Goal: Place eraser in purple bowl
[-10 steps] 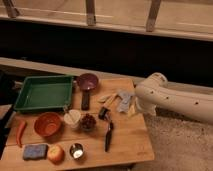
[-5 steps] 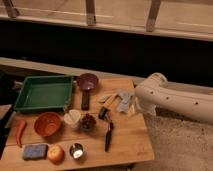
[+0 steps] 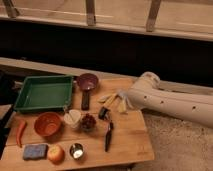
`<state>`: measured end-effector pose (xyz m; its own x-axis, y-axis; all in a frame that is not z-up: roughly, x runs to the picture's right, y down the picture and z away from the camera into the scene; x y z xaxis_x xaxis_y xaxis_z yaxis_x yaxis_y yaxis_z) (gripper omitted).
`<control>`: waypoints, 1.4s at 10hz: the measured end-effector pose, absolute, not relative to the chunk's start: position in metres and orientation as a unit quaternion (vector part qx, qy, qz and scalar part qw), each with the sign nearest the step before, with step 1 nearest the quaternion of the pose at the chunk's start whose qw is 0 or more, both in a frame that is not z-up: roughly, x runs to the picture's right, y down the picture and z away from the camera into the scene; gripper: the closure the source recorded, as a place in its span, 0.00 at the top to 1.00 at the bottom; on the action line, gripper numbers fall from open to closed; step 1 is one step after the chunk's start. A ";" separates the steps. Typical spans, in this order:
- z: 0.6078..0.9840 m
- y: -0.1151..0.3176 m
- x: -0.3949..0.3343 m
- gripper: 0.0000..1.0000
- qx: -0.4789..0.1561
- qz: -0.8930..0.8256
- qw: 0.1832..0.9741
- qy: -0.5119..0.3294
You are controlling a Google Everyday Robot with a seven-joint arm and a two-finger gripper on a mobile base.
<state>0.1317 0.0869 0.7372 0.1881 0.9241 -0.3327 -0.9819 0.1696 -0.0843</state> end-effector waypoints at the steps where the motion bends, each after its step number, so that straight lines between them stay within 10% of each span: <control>1: 0.737 0.076 0.114 0.80 -0.141 0.621 0.767 0.084; 14: 0.760 0.012 -0.008 0.80 -0.195 0.553 0.810 0.009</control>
